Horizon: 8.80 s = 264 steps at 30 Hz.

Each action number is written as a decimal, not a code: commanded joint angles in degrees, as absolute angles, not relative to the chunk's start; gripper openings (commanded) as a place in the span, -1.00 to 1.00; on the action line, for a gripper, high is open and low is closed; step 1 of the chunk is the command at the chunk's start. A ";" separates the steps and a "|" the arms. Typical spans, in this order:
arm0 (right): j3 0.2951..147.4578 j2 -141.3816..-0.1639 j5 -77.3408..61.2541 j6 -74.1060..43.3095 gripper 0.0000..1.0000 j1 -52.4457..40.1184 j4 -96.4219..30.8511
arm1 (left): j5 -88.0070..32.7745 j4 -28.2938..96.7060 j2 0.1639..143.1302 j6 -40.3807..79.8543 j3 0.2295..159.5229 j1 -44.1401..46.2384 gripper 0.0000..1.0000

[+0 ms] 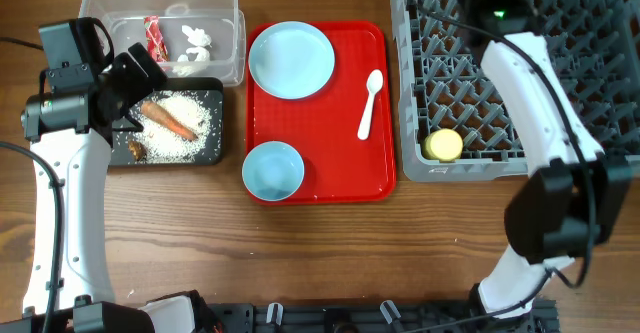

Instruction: Sort waste into correct bins and load items into the dishwasher rack

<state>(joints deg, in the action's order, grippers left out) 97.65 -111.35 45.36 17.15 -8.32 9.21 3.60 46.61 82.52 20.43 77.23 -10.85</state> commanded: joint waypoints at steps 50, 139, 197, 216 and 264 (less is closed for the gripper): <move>97.93 -126.58 39.51 12.88 -0.92 -13.78 3.53 | 4.16 46.59 82.63 19.70 77.60 -11.16 1.00; 117.08 -136.70 69.01 32.12 -0.91 -16.05 -5.63 | 4.16 46.59 82.63 19.70 77.60 -11.16 1.00; 97.01 -124.68 -15.86 -24.45 0.54 -39.79 -56.45 | 4.16 46.59 82.63 19.73 77.60 -11.16 1.00; 103.53 -94.61 55.33 -29.10 -0.91 -24.10 -65.58 | 4.16 46.59 82.63 19.70 77.60 -11.16 1.00; 104.42 -117.03 30.74 1.48 0.10 -30.33 -64.12 | 4.16 46.59 82.63 19.73 77.60 -11.16 1.00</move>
<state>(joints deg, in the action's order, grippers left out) 98.65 -117.97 31.90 1.83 -30.44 -64.29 3.60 46.72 82.52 20.43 77.23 -10.85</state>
